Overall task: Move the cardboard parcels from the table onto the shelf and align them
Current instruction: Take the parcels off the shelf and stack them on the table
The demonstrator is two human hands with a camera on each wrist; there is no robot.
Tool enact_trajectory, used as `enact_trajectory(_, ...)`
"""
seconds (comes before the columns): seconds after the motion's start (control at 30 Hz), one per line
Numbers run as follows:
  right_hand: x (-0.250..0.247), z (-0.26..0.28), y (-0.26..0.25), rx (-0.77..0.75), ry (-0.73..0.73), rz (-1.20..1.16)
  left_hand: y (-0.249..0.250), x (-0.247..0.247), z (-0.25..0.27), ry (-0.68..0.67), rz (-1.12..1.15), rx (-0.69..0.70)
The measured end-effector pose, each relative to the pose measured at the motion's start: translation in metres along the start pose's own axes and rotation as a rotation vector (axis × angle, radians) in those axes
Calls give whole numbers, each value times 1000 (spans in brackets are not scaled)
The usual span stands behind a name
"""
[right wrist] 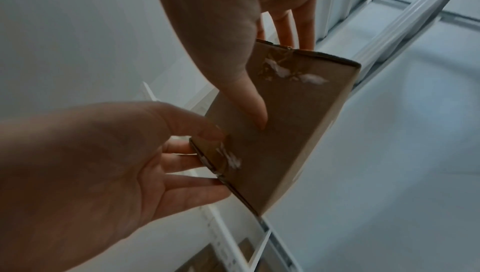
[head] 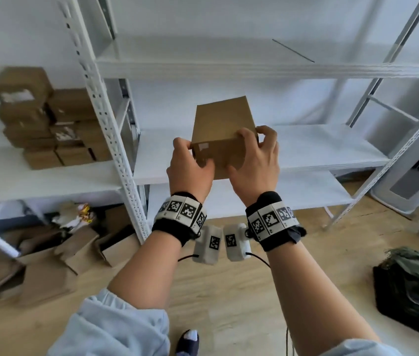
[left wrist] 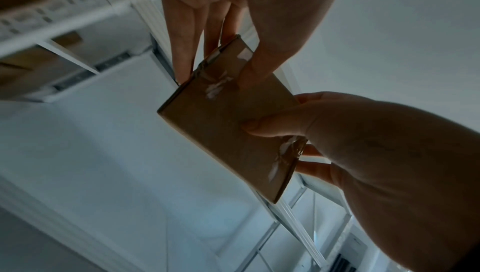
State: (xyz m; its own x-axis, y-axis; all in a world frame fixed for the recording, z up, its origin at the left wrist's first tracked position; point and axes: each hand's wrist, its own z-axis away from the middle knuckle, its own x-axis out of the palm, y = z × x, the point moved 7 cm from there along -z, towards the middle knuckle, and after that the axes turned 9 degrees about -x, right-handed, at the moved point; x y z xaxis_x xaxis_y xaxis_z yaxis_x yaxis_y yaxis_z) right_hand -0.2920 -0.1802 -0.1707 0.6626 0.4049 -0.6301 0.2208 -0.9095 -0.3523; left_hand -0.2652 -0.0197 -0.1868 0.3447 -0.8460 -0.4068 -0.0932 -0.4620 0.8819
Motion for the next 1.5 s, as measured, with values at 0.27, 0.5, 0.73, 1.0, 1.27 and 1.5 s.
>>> enact_trajectory(0.27,72,27,-117,-96,-80,-107,-77,-121,-8,155,-46,-134)
enact_trajectory(0.5,158,29,-224,-169,-137,-146,-157,-215,-58,212,-52,-211)
enact_trajectory(0.73,253,26,-321,-155,-197,-163,-241,-296,-124,192,-107,-287)
enact_trajectory(1.0,339,13,-366,-89,-262,-122,-306,-329,-196,100,-150,-300)
enact_trajectory(1.27,435,-21,-359,-44,-318,-120,-358,-310,-285,10,-143,-348)
enact_trajectory(1.5,540,-69,-319,102,-376,-180,-394,-262,-392,-93,-251,-326)
